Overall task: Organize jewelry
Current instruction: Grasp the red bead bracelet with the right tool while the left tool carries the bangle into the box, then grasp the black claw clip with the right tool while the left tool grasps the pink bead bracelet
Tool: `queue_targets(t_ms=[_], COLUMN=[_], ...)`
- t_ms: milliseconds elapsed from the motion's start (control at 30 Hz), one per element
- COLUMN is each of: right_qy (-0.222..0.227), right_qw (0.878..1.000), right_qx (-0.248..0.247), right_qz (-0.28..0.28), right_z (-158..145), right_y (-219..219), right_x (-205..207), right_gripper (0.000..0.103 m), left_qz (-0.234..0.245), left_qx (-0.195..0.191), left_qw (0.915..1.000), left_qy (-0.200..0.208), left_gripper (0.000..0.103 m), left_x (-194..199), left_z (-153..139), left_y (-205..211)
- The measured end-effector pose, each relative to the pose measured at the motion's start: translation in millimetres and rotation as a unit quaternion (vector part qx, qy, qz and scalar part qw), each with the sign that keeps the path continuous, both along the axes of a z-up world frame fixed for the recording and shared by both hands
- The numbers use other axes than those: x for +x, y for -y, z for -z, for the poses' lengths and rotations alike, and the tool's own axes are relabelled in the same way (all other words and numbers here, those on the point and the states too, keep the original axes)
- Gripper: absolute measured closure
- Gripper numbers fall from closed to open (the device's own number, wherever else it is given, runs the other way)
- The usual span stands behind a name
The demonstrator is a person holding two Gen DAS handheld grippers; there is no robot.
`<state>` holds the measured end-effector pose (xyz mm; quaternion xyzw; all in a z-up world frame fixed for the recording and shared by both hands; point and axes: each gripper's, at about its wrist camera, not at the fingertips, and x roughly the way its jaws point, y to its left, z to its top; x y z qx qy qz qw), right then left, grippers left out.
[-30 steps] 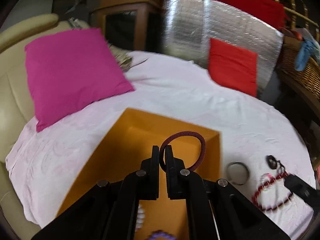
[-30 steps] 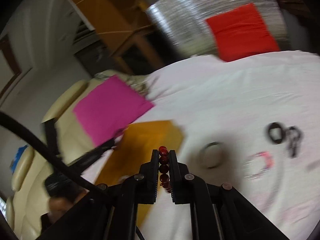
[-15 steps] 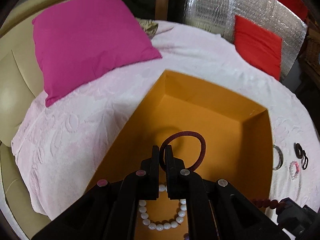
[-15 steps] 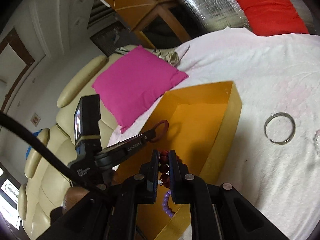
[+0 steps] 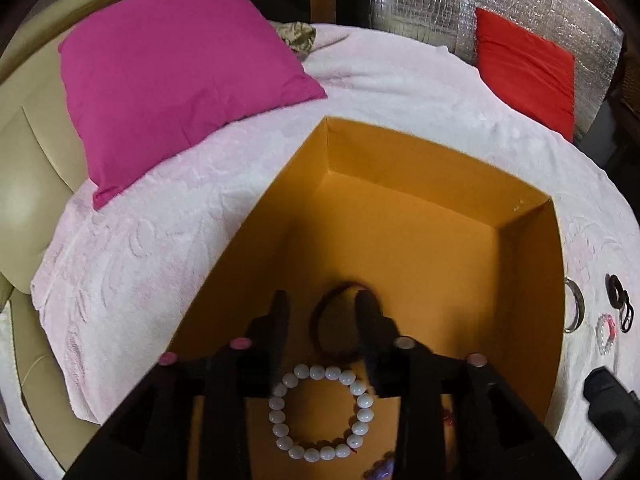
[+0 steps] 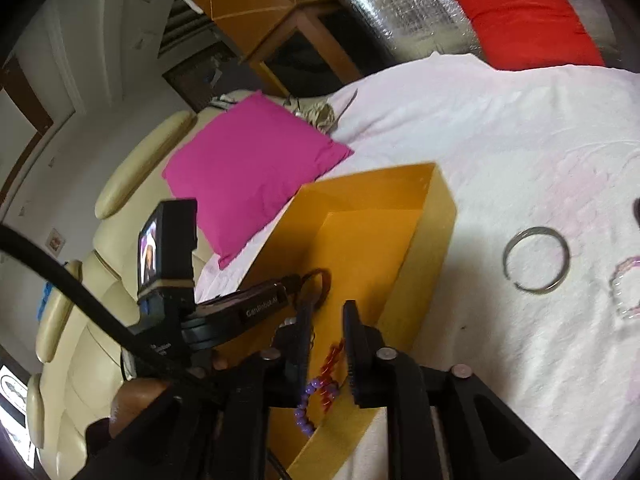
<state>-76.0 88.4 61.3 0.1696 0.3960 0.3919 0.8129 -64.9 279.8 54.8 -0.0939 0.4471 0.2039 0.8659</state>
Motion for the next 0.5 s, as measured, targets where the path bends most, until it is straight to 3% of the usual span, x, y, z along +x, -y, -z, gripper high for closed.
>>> queue_targets(t_ms=[500], right_qy=[-0.013], right_qw=[0.996], right_qx=[0.000], right_qz=[0.089], right_z=[-6], right_y=[79], right_x=[23], right_gripper=[0.082], left_qz=[0.036], left_qx=[0.085], left_qw=[0.9920], left_qy=[0.086], left_gripper=[0.054], left_x=[7], left_z=[-43], left_y=[72])
